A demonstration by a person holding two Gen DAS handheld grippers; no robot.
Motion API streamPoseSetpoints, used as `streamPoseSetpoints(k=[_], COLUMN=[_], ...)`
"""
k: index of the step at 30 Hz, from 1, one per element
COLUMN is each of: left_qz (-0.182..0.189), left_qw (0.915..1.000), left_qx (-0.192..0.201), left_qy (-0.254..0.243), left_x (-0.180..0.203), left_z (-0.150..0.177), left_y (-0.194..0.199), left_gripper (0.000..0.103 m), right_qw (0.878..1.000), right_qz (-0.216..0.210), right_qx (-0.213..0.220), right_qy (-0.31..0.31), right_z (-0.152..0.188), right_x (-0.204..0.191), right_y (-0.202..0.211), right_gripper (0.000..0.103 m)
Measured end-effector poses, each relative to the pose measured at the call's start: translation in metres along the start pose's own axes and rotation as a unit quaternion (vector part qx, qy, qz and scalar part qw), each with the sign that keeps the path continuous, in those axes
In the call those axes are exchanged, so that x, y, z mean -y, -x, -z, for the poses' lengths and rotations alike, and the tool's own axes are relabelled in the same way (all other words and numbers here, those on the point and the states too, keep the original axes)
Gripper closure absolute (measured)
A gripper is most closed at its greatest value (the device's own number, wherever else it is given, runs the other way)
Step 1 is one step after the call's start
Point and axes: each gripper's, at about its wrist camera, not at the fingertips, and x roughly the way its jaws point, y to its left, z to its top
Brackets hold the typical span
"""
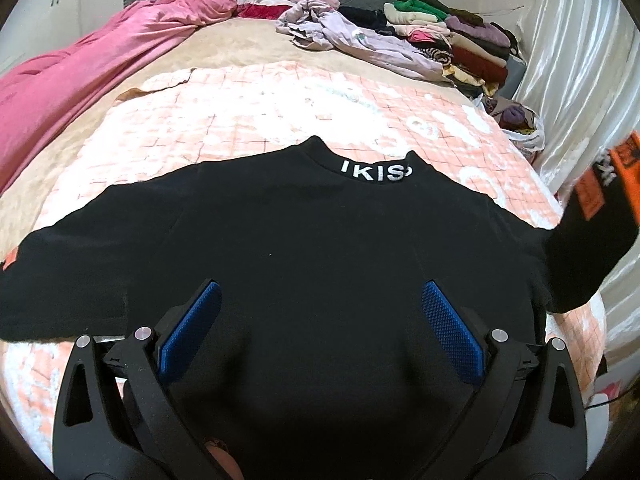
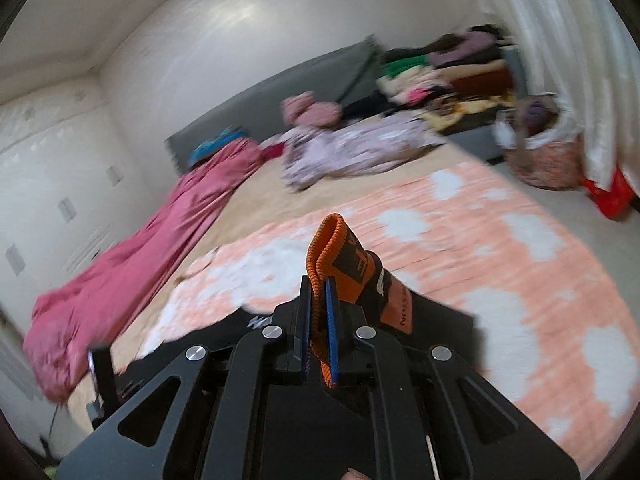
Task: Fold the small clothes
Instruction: 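Grasp the orange cuff with the right tool and lift it, then carry the sleeve across the shirt body and open the right tool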
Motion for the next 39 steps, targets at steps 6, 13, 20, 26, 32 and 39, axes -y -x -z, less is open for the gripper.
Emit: streamPoseSetpoints(k=[6,13,20,26,32,39], left_qz=[-0.003,-0.003,0.005,0.029,0.089,0.124], left_qw=[1.0,0.9999,0.9996,0.9984,0.9932,0.9859], left_qx=[-0.005,-0.015,-0.024,-0.038,-0.058,-0.107], left_qy=[0.002,0.007,0.015,0.031,0.049,0.034], left_x=[-0.01,-0.018,-0.021,-0.022,-0.014,0.02], left_z=[0.002,0.002,0.002,0.001,0.002,0.001], left_y=[-0.002,-0.01,-0.017,-0.026,-0.035,-0.066], left_gripper=[0.008,0.009,0.009,0.014,0.025,0.046], right_qw=[0.996,0.985,0.98,0.976,0.982,0.993], right_qz=[-0.034,-0.071,-0.079,-0.113,-0.118,-0.052], right_qx=[-0.072,-0.141,-0.175,-0.167,-0.134,-0.107], right_qy=[0.049,0.069,0.06,0.077,0.063,0.023], right_z=[0.032,0.073,0.103,0.108,0.096,0.071], right_x=[-0.048,-0.074,-0.073,-0.078,-0.065,-0.002], right_y=[-0.065,-0.118,-0.147,-0.146,-0.125,-0.098], right_gripper=[0.097,0.097,0.095,0.081,0.045,0.045])
